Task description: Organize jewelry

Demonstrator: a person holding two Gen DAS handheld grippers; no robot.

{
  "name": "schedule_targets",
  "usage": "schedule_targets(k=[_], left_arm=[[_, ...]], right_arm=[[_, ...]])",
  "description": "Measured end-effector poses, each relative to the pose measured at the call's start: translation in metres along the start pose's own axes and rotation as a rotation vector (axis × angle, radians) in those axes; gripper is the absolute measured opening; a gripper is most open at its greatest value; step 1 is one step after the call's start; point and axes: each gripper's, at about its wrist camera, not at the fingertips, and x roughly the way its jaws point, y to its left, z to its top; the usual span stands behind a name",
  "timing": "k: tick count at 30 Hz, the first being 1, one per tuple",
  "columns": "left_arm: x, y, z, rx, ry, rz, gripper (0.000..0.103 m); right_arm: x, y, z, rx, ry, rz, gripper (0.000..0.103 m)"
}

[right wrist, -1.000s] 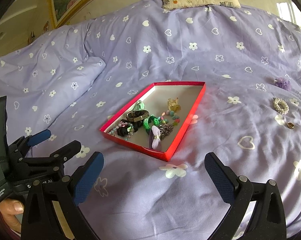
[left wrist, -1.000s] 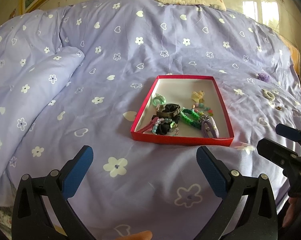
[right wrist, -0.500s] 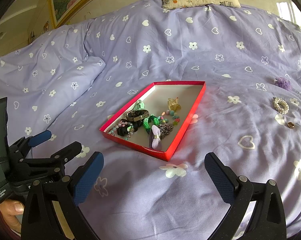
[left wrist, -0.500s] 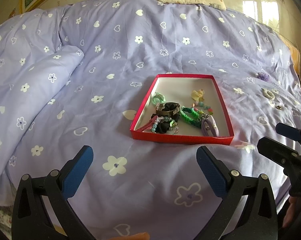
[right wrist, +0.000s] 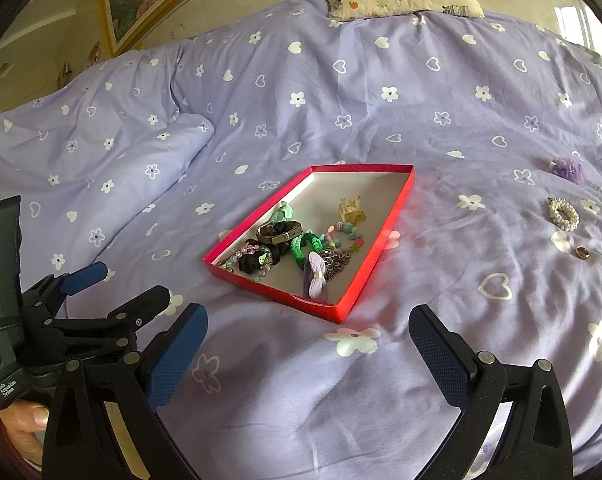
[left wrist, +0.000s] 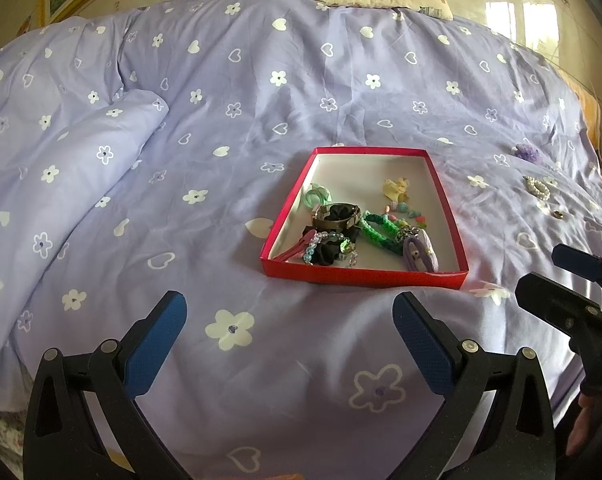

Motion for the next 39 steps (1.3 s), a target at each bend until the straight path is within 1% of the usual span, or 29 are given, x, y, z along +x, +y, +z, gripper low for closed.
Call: schedule_targets(k=[9,39], left_arm=[[-0.0001,0.0009,-0.0010,0.002,-0.006,0.003,0.103],[0.0063,0.0026,-0.0029,0.001,0.014,-0.006,0.103]], right_arm=[[0.0002,-0.0001,0.0000,0.001,0.000,0.001,0.102],[0.0030,-0.0013,-0.0024,0.005,0.008,0.002,0.102]])
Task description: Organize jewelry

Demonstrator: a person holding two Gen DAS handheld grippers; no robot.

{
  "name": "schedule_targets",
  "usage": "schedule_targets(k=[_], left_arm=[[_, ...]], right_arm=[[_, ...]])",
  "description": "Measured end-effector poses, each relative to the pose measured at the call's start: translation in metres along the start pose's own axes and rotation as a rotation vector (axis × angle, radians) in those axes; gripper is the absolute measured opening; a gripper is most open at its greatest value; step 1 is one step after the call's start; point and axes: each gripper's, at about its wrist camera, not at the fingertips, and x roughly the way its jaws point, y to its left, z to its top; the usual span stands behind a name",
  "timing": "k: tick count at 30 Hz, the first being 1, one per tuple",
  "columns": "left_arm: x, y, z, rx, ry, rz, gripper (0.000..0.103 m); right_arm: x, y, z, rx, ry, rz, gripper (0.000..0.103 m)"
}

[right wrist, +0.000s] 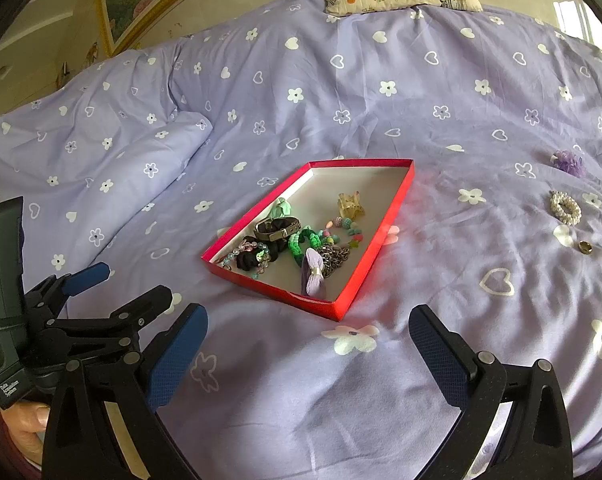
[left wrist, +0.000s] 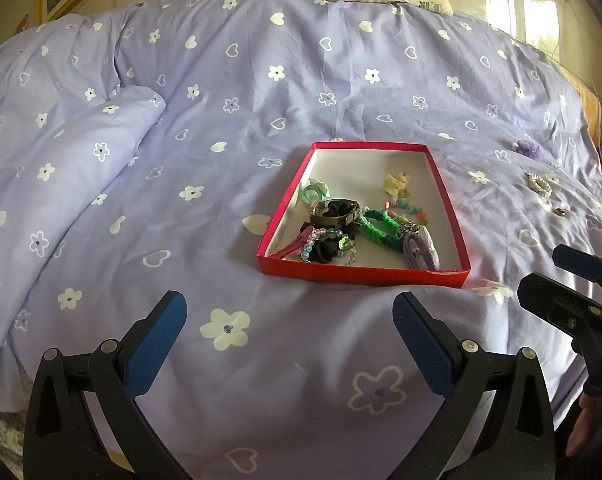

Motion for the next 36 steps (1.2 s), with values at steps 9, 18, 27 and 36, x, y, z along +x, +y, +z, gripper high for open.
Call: schedule_targets(k=[9,18,27,36], left_arm=[[0.001,-0.004,-0.001,0.006,-0.001,-0.002,0.103],[0.003,-0.007,0.000,0.007,-0.001,0.001,0.103],[0.011,-0.008,0.004,0.010,0.021,-0.009,0.103],[0.018,-0.008,0.008,0.016,0.034,-0.014,0.103]], right_arm=[[0.001,-0.001,0.000,0.002,0.002,0.001,0.102],[0.001,-0.001,0.000,0.001,0.003,0.001,0.102],[0.006,-0.006,-0.001,0.014,0.013,-0.006,0.102],[0.010,-0.010,0.003,0.022,0.031,-0.006,0.102]])
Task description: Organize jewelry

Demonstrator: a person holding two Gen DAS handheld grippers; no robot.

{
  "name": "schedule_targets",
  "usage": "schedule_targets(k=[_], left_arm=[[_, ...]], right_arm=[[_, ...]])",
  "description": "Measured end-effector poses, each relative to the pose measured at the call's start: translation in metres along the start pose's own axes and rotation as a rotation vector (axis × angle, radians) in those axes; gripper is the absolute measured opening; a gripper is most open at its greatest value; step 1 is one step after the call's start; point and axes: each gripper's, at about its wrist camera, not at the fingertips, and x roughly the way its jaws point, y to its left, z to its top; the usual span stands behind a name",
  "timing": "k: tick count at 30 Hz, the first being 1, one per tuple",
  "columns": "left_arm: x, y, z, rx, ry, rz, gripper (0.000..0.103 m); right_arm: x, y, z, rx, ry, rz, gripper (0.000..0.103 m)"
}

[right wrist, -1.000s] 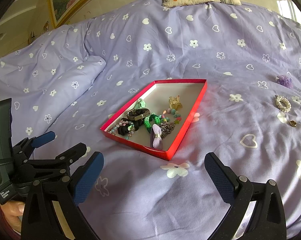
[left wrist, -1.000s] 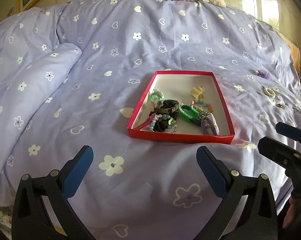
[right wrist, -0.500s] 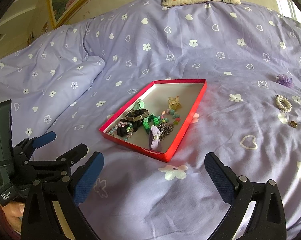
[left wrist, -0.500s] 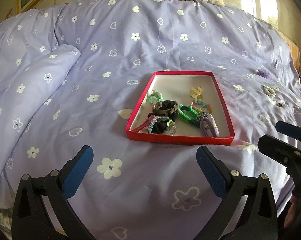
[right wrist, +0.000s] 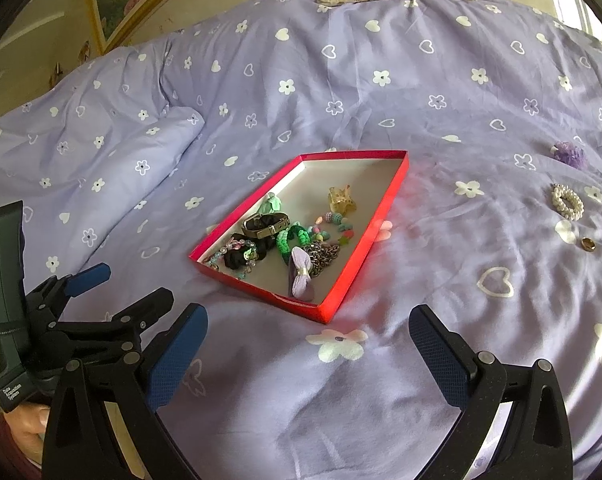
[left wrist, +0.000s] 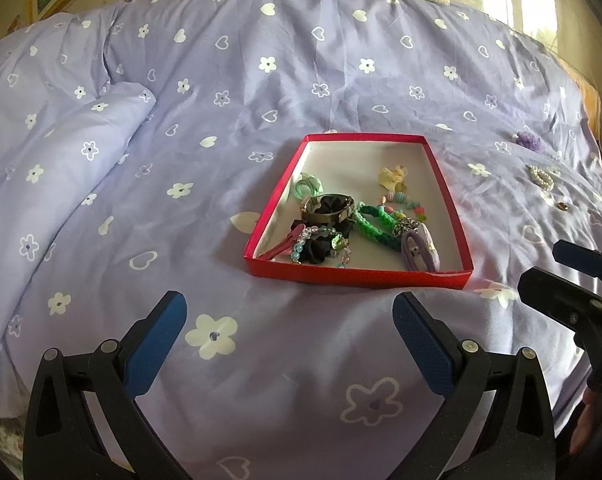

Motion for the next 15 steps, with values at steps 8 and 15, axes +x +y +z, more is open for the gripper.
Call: schedule_targets(k=[8,15], left_arm=[[0.0035,-0.0007,0.0023,0.003,0.004,-0.009,0.103],[0.0080,-0.0026,0.0033,0.002,0.011,-0.026,0.103]], right_arm=[[0.0043,-0.0062,0.0032,0.008,0.010,-0.005,0.102],[0.0093,-0.0095,0.0054,0.008,0.020,-0.006,0.102]])
